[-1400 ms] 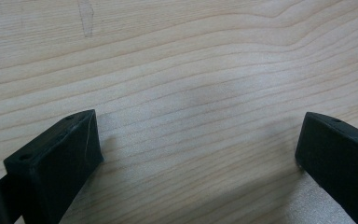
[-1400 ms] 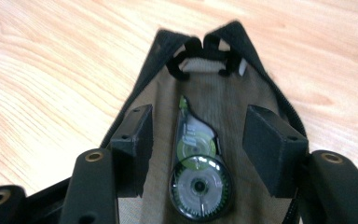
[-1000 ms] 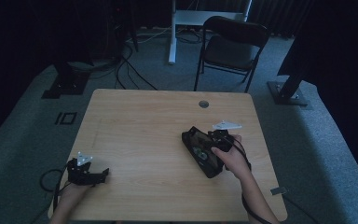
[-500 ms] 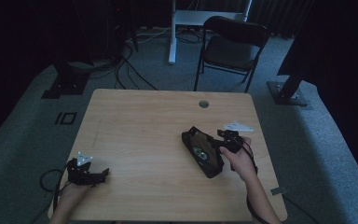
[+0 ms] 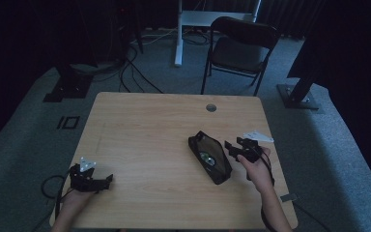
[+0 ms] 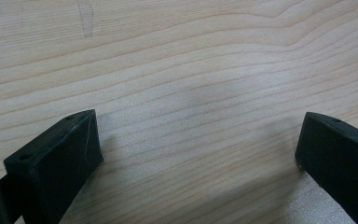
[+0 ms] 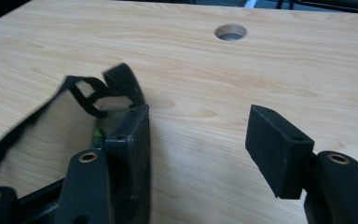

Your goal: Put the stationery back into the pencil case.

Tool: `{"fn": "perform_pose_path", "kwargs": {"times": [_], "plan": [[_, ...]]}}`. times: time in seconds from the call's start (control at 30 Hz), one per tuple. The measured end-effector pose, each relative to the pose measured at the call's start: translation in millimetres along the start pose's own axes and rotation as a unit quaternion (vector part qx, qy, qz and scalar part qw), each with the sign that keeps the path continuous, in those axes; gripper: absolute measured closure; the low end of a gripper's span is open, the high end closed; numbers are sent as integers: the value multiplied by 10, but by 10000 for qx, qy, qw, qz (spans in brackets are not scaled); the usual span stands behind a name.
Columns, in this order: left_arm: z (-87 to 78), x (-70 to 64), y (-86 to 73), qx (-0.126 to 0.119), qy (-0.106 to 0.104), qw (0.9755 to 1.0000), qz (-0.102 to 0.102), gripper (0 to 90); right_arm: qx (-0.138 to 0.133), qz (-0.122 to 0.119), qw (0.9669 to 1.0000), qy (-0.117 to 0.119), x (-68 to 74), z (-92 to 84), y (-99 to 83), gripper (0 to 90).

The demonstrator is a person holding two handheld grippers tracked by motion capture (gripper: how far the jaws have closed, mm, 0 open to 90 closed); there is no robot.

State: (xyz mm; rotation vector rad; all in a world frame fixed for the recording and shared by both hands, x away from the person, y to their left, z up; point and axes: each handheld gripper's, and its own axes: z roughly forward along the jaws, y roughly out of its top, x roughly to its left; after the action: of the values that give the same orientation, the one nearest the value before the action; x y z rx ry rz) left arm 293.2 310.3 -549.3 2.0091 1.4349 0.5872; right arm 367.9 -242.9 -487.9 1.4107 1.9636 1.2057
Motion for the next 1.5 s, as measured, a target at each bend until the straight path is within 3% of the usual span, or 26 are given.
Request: {"fn": "perform_pose_path", "kwargs": {"times": [0.43, 0.93, 1.5], "plan": [[0, 0, 0, 2, -1, 10000, 2, 2, 262, 188, 9994, -157, -182, -20, -279, 365], [1, -1, 0, -10, 1, 10000, -4, 2, 537, 201, 9977, -358, -289, -83, -514, 317], [0, 1, 0, -2, 3, 10000, 8, 2, 904, -34, 9929, -769, -342, -147, -708, 224]]}}
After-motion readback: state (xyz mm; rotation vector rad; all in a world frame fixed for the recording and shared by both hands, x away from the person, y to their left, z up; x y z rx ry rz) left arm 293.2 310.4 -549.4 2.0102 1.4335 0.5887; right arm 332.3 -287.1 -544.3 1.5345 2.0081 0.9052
